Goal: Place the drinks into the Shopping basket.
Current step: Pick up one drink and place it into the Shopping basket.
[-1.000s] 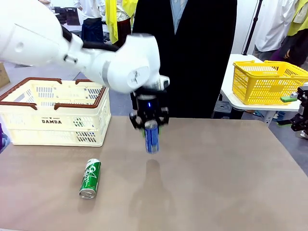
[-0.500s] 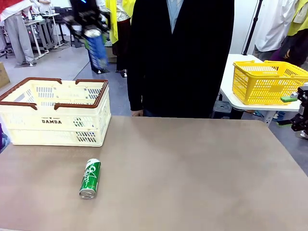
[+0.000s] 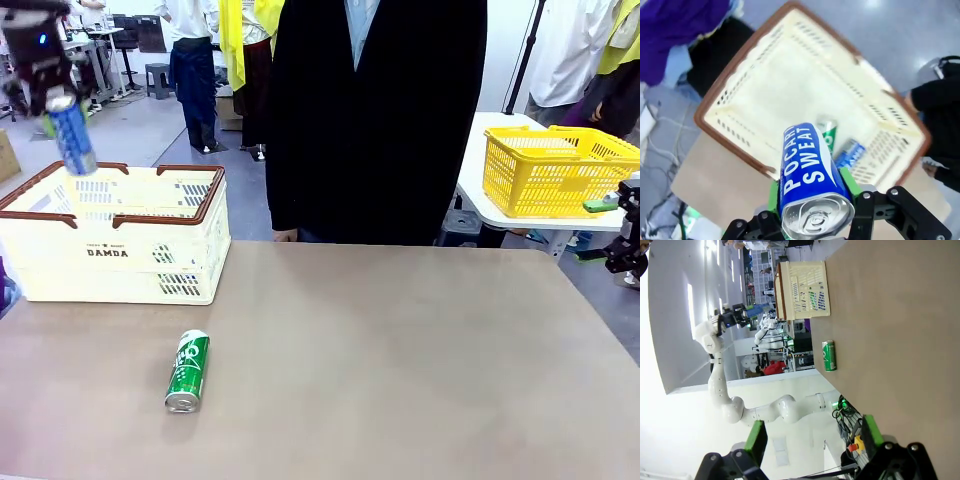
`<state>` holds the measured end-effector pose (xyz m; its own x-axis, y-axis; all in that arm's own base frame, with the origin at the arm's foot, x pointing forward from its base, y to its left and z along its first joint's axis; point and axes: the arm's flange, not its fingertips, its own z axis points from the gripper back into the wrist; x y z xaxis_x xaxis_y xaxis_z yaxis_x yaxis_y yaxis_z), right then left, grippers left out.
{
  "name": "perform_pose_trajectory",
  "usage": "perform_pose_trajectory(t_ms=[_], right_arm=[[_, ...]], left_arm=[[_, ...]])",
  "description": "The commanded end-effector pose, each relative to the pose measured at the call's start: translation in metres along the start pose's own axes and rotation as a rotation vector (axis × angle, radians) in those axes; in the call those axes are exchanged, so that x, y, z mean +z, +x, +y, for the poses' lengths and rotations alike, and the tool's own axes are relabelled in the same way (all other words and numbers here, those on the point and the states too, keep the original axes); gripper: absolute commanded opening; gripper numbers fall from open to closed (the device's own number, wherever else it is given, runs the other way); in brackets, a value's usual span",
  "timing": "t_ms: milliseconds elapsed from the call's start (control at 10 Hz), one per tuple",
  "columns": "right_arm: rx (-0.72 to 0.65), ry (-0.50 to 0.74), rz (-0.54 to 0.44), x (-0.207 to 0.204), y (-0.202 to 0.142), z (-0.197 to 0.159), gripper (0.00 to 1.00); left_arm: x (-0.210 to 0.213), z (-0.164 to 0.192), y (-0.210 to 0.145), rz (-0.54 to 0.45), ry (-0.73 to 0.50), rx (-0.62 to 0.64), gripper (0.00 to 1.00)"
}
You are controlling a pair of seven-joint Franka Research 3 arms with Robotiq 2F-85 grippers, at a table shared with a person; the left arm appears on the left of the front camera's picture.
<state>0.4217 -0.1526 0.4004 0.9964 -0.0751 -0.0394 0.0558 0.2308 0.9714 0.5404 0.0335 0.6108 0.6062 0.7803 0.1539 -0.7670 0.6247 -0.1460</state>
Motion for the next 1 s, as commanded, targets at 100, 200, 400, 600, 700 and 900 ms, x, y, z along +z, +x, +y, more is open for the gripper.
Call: perform_pose_trajectory(t_ms=[100,200,400,600,700,900], right_arm=[[0.014,0.001,0.015,0.002,-0.002,0.002,1.0],[0.014,0.001,0.015,0.002,-0.002,0.002,1.0],[0.014,0.001,0.015,0.002,-0.002,0.002,1.0],[0.014,0.001,0.015,0.002,-0.002,0.002,1.0],[0.014,0.001,0.015,0.002,-0.002,0.002,1.0],[0.014,0.001,0.015,0.002,-0.002,0.002,1.0]], left_arm=[[-0.032,0.014,-0.011,0.127,0.005,0.104,0.0],[-0.028,0.014,0.003,0.054,0.017,0.037,0.0],[-0.028,0.014,0.003,0.054,0.017,0.037,0.0],[-0.038,0.016,0.0,0.082,0.019,0.045,0.0],[-0.052,0.001,0.006,0.156,0.068,-0.475,0.0],[-0.081,-0.004,0.025,0.273,0.062,-0.923,0.0]])
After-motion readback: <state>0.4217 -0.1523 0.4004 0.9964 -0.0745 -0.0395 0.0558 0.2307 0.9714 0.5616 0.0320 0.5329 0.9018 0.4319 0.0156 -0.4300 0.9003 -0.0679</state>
